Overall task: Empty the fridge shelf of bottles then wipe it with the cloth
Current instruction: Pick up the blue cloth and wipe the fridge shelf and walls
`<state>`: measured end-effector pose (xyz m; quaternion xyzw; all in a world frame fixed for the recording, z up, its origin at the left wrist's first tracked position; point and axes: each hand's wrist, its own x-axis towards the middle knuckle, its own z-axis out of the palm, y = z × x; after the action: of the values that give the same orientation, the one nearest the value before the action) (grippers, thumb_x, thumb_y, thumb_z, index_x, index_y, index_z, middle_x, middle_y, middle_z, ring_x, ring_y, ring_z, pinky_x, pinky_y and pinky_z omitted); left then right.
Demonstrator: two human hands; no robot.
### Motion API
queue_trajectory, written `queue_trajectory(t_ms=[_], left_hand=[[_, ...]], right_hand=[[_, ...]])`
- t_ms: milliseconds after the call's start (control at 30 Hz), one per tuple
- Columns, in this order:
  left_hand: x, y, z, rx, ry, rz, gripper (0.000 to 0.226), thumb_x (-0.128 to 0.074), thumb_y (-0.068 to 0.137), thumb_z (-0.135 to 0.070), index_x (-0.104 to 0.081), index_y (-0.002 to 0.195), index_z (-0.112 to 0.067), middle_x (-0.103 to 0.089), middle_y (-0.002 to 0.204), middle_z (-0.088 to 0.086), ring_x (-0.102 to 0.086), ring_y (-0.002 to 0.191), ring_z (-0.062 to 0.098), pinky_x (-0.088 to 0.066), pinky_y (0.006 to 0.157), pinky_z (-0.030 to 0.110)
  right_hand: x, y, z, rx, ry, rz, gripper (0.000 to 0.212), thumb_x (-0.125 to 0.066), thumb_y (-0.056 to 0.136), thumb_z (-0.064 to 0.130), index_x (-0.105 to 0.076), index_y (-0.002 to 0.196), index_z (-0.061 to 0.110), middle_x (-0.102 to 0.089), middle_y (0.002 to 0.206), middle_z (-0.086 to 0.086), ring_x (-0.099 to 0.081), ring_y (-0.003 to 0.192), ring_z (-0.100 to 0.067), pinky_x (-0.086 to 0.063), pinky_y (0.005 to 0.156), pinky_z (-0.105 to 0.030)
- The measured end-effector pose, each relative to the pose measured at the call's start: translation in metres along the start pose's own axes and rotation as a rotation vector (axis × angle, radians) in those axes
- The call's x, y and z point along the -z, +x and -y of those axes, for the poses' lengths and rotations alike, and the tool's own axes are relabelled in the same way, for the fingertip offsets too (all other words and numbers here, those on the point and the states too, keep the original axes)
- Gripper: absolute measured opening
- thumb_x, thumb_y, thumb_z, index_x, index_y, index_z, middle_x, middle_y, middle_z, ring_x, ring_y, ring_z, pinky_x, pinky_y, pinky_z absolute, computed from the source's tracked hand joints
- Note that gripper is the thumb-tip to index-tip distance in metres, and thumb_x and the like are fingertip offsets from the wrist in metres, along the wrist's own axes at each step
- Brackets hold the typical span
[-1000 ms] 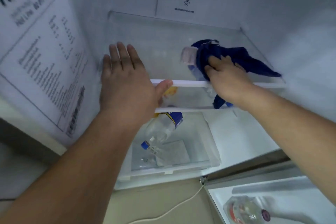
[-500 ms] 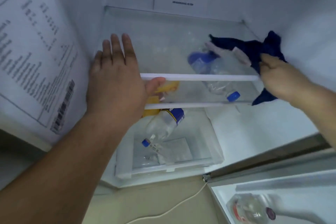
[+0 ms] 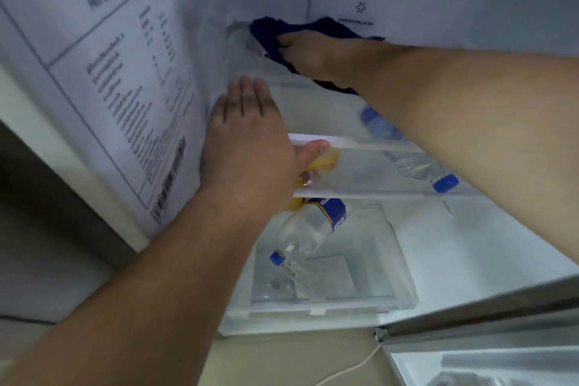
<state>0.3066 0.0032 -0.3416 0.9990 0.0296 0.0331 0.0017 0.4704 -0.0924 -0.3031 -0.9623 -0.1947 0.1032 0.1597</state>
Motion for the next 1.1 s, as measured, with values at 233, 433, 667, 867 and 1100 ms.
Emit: queue_trajectory(t_ms=[233, 433, 667, 867, 1100], left_hand=[[0.002, -0.004, -0.001, 0.018, -0.103, -0.027, 0.123, -0.01, 0.076, -0.083, 0.009, 0.162, 0.003, 0.006, 0.173, 0.021, 0.006, 0.161, 0.031, 0.0, 0.13, 0.044], [0.029, 0.022, -0.022, -0.084, -0.209, -0.1, 0.105, -0.028, 0.094, -0.075, 0.019, 0.162, -0.01, 0.008, 0.174, 0.015, 0.014, 0.16, 0.029, 0.005, 0.129, 0.051], [0.029, 0.074, -0.047, -0.322, -0.258, 0.136, 0.06, -0.028, 0.11, -0.045, -0.017, 0.165, -0.022, -0.029, 0.168, 0.008, -0.033, 0.151, 0.027, -0.027, 0.122, 0.044], [0.024, 0.024, -0.04, -0.421, -0.145, -0.009, 0.084, -0.02, 0.09, -0.072, -0.052, 0.137, -0.011, -0.054, 0.132, 0.012, -0.049, 0.117, 0.032, -0.034, 0.101, 0.041], [0.05, -0.047, -0.045, -0.524, 0.002, 0.082, 0.054, -0.062, 0.092, -0.056, -0.049, 0.127, -0.016, -0.051, 0.124, 0.004, -0.049, 0.114, 0.024, -0.035, 0.096, 0.035]], right_hand=[[-0.001, -0.057, -0.012, 0.177, 0.084, 0.082, 0.041, -0.043, 0.105, 0.027, -0.045, 0.145, 0.03, -0.05, 0.128, 0.022, -0.042, 0.118, -0.001, -0.032, 0.093, -0.011], [0.009, -0.119, -0.054, 0.133, 0.252, -0.121, 0.083, -0.068, 0.085, 0.036, -0.014, 0.149, 0.041, -0.046, 0.14, 0.006, -0.048, 0.127, -0.009, -0.039, 0.098, -0.019], [0.003, -0.098, -0.073, 0.053, -0.161, 0.038, 0.093, -0.044, 0.089, 0.068, 0.001, 0.159, 0.024, 0.002, 0.168, 0.004, 0.003, 0.155, -0.017, -0.004, 0.127, -0.038], [-0.012, -0.141, -0.066, 0.072, -0.187, -0.035, 0.065, -0.034, 0.103, 0.04, -0.01, 0.159, 0.016, -0.009, 0.167, -0.004, -0.008, 0.155, -0.021, -0.004, 0.126, -0.041], [-0.021, -0.23, -0.034, 0.051, -0.03, -0.048, 0.05, -0.039, 0.105, 0.021, -0.031, 0.151, 0.004, -0.033, 0.16, -0.014, -0.027, 0.15, -0.025, -0.012, 0.123, -0.031]])
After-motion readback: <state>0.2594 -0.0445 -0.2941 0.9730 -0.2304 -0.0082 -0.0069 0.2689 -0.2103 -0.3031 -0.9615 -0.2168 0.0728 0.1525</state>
